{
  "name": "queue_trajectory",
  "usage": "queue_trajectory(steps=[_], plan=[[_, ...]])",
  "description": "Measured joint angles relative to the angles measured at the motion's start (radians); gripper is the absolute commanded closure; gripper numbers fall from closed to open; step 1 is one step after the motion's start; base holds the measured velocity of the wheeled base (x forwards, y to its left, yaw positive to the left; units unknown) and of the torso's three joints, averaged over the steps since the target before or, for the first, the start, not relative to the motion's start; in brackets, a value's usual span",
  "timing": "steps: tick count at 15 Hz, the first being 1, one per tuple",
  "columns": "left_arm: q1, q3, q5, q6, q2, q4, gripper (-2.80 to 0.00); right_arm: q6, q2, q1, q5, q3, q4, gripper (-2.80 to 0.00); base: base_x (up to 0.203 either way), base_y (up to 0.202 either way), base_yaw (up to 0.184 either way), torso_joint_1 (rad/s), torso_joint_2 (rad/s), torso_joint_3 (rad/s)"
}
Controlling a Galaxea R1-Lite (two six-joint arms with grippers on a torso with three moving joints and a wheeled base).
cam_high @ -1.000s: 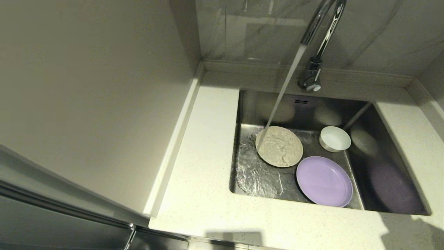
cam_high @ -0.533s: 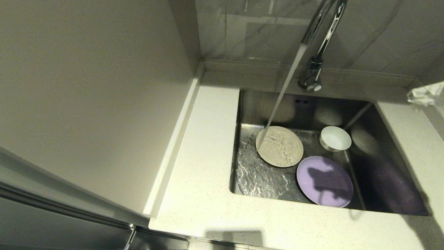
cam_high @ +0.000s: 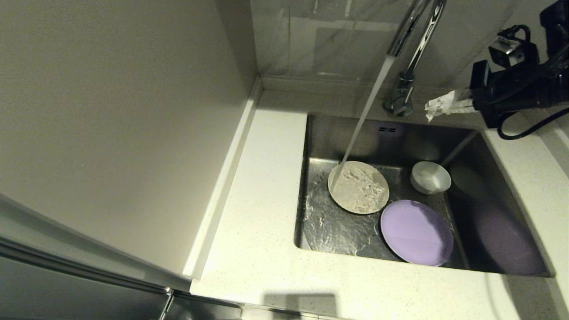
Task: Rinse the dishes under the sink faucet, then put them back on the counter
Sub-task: Turn off the faucet
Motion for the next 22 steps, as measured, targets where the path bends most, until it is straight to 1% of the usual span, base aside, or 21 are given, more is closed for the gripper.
queue_trajectory(steps=[4,7,13,17,20,22], plan=[[0.000,0.000,0.000,0.000,0.000,0.000,0.00,0.003,0.111,0.000,-0.005,-0.011,-0.144,0.00,0.000,0.000,0.000,0.000,0.00,0.000],[-0.001,0.000,0.000,0.000,0.000,0.000,0.00,0.003,0.160,0.000,-0.008,-0.016,-0.219,0.00,0.000,0.000,0.000,0.000,0.00,0.000],[0.000,0.000,0.000,0.000,0.000,0.000,0.00,0.004,0.210,-0.006,-0.010,-0.018,-0.397,0.00,0.000,0.000,0.000,0.000,0.00,0.000],[0.000,0.000,0.000,0.000,0.000,0.000,0.00,0.001,0.231,-0.020,-0.007,-0.018,-0.589,0.00,0.000,0.000,0.000,0.000,0.00,0.000],[0.000,0.000,0.000,0.000,0.000,0.000,0.00,-0.008,0.246,-0.024,-0.005,-0.018,-0.704,0.00,0.000,0.000,0.000,0.000,0.00,0.000],[0.000,0.000,0.000,0.000,0.000,0.000,0.00,-0.027,0.257,-0.028,-0.003,-0.019,-0.736,0.00,0.000,0.000,0.000,0.000,0.00,0.000]])
